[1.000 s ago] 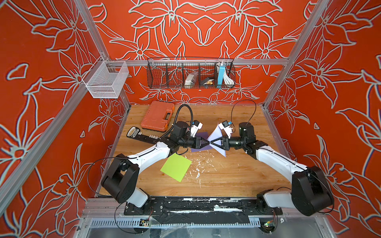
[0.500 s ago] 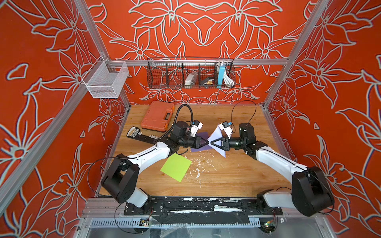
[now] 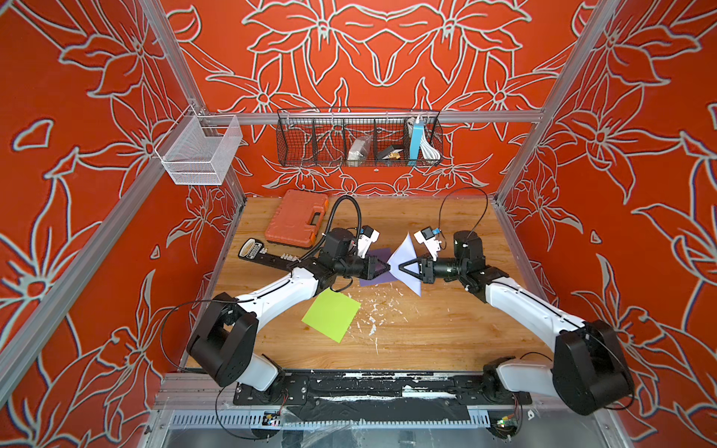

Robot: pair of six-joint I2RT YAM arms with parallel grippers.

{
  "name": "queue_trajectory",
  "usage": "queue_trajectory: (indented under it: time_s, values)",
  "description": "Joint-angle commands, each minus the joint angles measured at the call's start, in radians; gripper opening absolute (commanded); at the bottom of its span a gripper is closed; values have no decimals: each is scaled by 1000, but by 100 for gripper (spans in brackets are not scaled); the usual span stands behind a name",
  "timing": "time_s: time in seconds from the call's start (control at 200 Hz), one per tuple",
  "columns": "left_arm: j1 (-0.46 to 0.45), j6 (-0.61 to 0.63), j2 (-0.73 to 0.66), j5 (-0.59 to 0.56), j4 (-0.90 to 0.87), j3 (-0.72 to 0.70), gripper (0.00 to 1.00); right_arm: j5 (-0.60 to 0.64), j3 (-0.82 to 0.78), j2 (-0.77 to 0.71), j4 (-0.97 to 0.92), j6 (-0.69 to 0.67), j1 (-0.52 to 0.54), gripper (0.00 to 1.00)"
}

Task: Fold the square paper diagonally
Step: Fold the paper at the center of the board.

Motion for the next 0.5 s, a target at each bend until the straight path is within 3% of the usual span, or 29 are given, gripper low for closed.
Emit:
queue_trajectory:
  time_s: [0.0, 0.495]
  values:
    - [-4, 2, -18, -15, 2, 11, 0, -13, -9, -21, 12, -7, -7, 7]
    - [-2, 15, -36, -38, -17, 9, 0, -16, -16, -35, 7, 0, -13, 11]
